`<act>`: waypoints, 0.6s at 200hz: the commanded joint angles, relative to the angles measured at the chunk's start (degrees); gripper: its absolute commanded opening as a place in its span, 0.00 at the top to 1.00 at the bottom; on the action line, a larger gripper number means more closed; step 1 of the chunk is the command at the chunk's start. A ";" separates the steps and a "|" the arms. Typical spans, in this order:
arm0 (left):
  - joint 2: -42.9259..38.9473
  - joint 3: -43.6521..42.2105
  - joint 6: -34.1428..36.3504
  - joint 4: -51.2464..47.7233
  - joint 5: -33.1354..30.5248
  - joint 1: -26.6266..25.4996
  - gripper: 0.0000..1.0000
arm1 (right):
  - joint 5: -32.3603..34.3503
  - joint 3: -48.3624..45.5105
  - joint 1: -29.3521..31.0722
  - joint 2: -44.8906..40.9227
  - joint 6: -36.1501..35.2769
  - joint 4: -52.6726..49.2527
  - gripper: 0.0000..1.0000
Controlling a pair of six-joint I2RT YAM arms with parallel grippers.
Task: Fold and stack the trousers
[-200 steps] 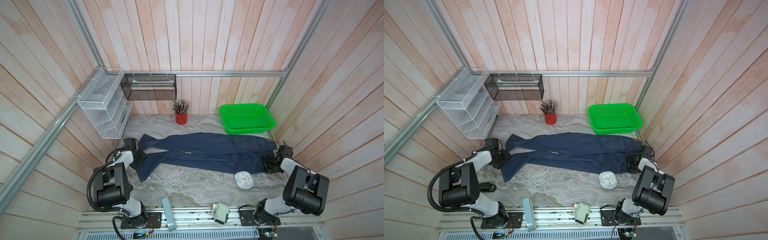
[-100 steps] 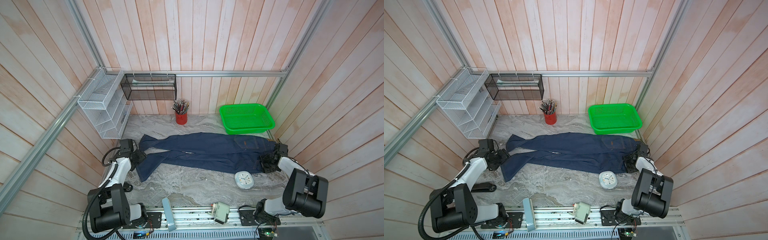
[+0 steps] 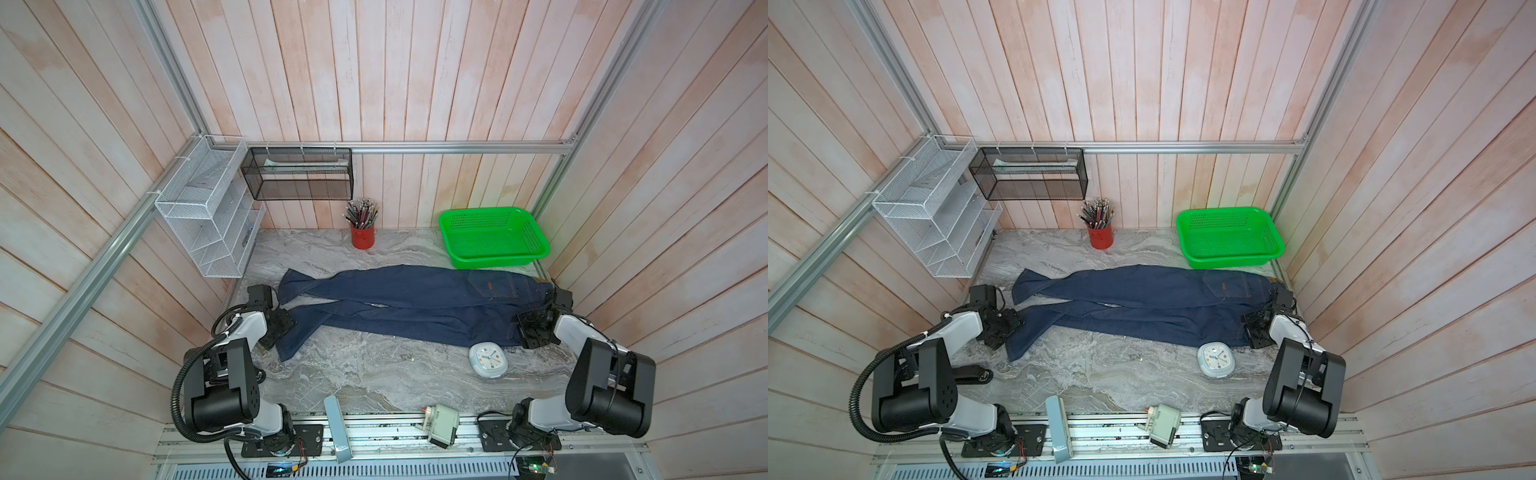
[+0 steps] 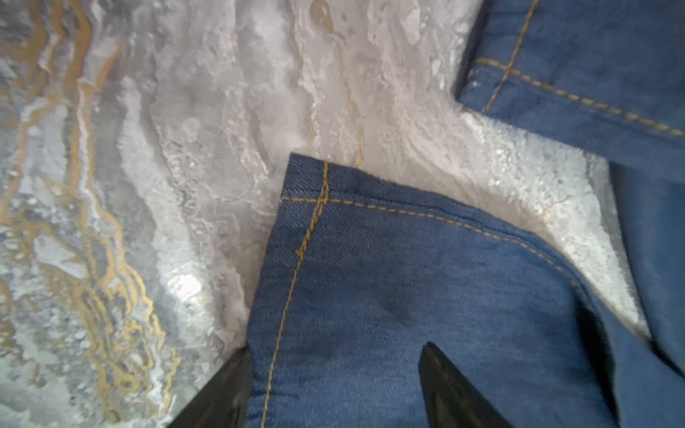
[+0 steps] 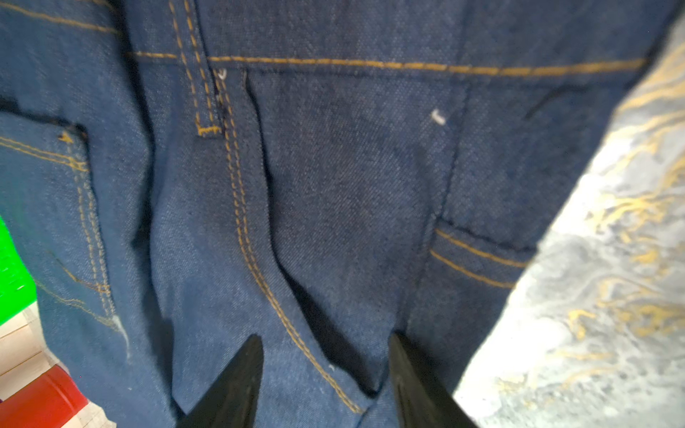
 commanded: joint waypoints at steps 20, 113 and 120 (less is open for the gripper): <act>-1.39 -0.42 0.30 -3.96 -5.01 0.30 0.27 | -1.00 -0.51 0.39 1.68 -0.79 0.12 0.42; 4.69 -0.25 0.74 -4.54 -10.43 0.21 0.57 | -3.63 -1.23 0.31 5.18 -2.29 2.36 0.42; 5.07 -0.45 0.87 -4.13 -9.69 0.21 0.58 | -3.91 -1.28 0.37 5.37 -2.25 2.58 0.42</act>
